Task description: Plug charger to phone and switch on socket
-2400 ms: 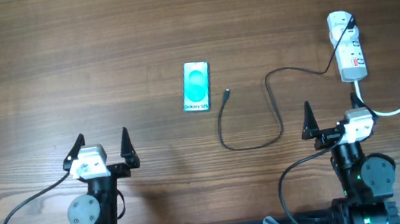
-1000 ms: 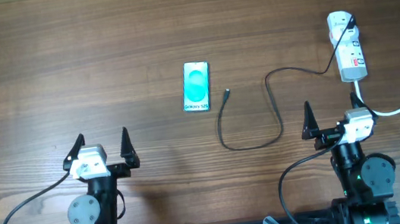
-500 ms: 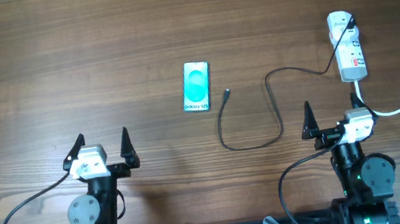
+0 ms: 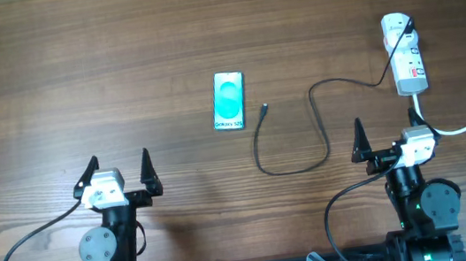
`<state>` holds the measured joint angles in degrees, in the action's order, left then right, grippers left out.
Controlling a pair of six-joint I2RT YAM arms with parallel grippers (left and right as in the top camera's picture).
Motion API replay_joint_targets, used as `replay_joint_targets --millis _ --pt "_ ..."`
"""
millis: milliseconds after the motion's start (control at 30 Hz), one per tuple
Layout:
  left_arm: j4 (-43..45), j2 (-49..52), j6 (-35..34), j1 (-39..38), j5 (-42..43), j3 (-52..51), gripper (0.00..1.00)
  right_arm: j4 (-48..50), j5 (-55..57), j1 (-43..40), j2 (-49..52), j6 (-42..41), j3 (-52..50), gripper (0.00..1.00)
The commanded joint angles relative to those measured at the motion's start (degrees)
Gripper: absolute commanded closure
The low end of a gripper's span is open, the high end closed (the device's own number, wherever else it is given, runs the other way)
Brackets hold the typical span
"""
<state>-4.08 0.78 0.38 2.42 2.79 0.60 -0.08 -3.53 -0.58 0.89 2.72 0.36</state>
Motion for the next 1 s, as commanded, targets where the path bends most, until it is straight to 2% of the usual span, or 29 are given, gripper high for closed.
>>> replay_joint_targets --millis 0,767,800,867,967 --pt "-0.3 -0.6 0.9 0.1 -0.9 -0.3 0.00 0.1 0.5 0.0 -0.5 0.3 -0.1 0.00" --pt "-0.1 -0.6 0.9 0.1 -1.0 -0.3 0.00 0.1 0.5 0.0 -0.5 0.3 -0.1 0.00" --pt "0.2 -0.6 -1.1 0.0 1.7 -0.3 0.00 0.1 0.5 0.0 -0.5 0.3 -0.1 0.00" --pt "1.8 -0.6 -11.3 -0.1 15.4 -0.3 0.00 0.1 0.5 0.0 -0.5 0.3 -0.1 0.00" --pt "8.0 -0.6 -14.6 -0.1 26.5 -0.3 0.00 0.1 0.5 0.0 -0.5 0.3 -0.1 0.00"
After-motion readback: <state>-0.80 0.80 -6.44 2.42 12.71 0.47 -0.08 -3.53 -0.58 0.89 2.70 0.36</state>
